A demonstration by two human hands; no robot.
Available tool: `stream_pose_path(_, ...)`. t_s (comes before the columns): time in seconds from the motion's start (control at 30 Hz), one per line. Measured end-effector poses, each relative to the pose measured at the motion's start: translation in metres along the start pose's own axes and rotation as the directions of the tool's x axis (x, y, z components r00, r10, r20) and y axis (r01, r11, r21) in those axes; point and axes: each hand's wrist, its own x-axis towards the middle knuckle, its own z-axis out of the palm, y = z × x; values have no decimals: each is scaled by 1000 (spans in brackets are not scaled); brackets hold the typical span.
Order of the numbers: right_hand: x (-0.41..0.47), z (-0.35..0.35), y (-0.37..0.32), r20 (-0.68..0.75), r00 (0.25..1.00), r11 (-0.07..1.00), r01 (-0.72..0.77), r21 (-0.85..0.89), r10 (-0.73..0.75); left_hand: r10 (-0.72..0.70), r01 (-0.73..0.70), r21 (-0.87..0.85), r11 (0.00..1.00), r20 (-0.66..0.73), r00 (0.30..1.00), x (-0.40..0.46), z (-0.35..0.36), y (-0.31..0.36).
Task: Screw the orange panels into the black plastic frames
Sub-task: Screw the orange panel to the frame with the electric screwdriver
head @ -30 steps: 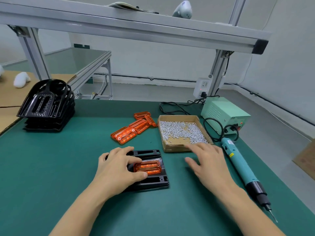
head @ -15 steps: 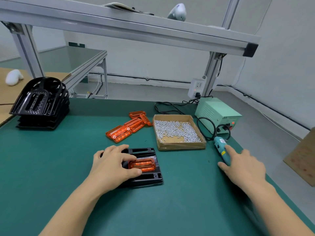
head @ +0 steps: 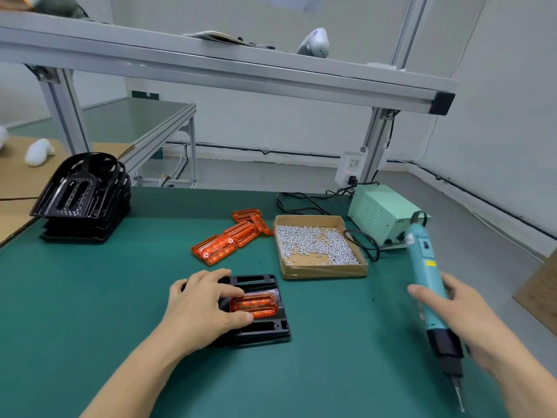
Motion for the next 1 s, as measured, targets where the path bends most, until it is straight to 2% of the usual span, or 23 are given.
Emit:
stream_pose_path(0.03, -2, 0, -3, 45, 999, 987, -12, 162, 4, -1, 1, 0, 1000, 2, 1000, 0, 0, 0)
stream_pose_path(0.1, -4, 3, -14, 111, 993, 895, -14, 445, -40, -4, 4, 2, 1000, 8, 1000, 0, -1, 0)
stream_pose_path(0.2, -2, 12, -37, 110, 979, 641, 24, 767, -169, -12, 11, 12, 1000, 22, 1000, 0, -2, 2)
stream_pose_path(0.27, 1, 19, -52, 48, 969, 467, 72, 881, -241, -17, 16, 25, 1000, 32, 999, 0, -3, 3)
stream_pose_path(0.33, 4, 28, -67, -45, 955, 355, 153, 922, -293, -28, 27, 30, 999, 37, 999, 0, -5, 4)
stream_pose_path(0.4, 6, 39, -81, -139, 935, 288, 239, 927, -327, -33, 33, 35, 999, 17, 999, 1, -7, 8)
stream_pose_path(0.57, 10, 68, -97, -272, 899, 190, 350, 917, -343, 59, -48, 59, 997, -197, 979, 20, -11, 31)
stream_pose_path(0.67, 12, 89, -94, -296, 904, 152, 354, 923, -308, 148, -139, 52, 989, -244, 958, 46, -10, 53)
stream_pose_path(0.8, 17, 103, -87, -341, 907, 175, 388, 905, -246, 235, -220, 97, 971, -192, 953, 89, 0, 76)
stream_pose_path(1.0, 22, 104, -81, -383, 899, 214, 425, 880, -213, 235, -229, 224, 947, 0, 972, 125, 17, 93)
